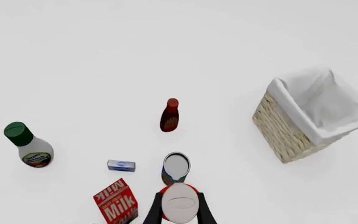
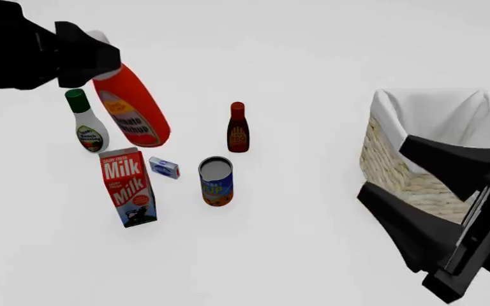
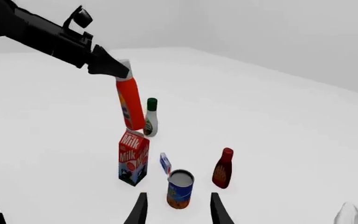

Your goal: Pick the ketchup and place it in the basket.

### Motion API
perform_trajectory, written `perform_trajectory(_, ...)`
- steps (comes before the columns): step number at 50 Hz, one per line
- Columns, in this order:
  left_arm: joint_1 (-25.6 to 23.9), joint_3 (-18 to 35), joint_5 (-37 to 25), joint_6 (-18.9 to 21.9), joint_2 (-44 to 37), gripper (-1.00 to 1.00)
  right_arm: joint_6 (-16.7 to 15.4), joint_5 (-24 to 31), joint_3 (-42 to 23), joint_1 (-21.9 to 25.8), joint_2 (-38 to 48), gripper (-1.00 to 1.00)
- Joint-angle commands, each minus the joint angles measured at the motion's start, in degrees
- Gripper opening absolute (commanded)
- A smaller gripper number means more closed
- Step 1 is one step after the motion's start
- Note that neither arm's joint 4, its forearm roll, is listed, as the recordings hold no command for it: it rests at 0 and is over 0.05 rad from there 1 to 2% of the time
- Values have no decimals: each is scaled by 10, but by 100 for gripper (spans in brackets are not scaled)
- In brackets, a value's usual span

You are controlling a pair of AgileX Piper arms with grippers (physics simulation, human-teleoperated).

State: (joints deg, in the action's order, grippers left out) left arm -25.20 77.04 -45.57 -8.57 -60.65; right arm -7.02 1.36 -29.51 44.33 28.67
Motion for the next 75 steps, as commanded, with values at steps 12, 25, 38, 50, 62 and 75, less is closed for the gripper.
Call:
perform_trajectory(12, -59, -3, -17, -2, 13, -100, 5, -52, -35, 97, 92, 100)
perform_trajectory(25, -76, -5, -17, -5, 12, -100, 12, -67, -51, 119, 127, 100)
perform_trajectory(38, -100, -23, -17, -15, 21, -100, 4, -83, -67, 127, 162, 100)
perform_trajectory(50, -110, -37, -15, -8, 35, -100, -20, -85, -79, 138, 188, 100)
perform_trajectory(62, -131, -51, -18, -14, 48, -100, -19, -89, -98, 142, 215, 100)
perform_trajectory(75, -141, -49, -24, -17, 52, -100, 9, -87, -121, 150, 229, 100)
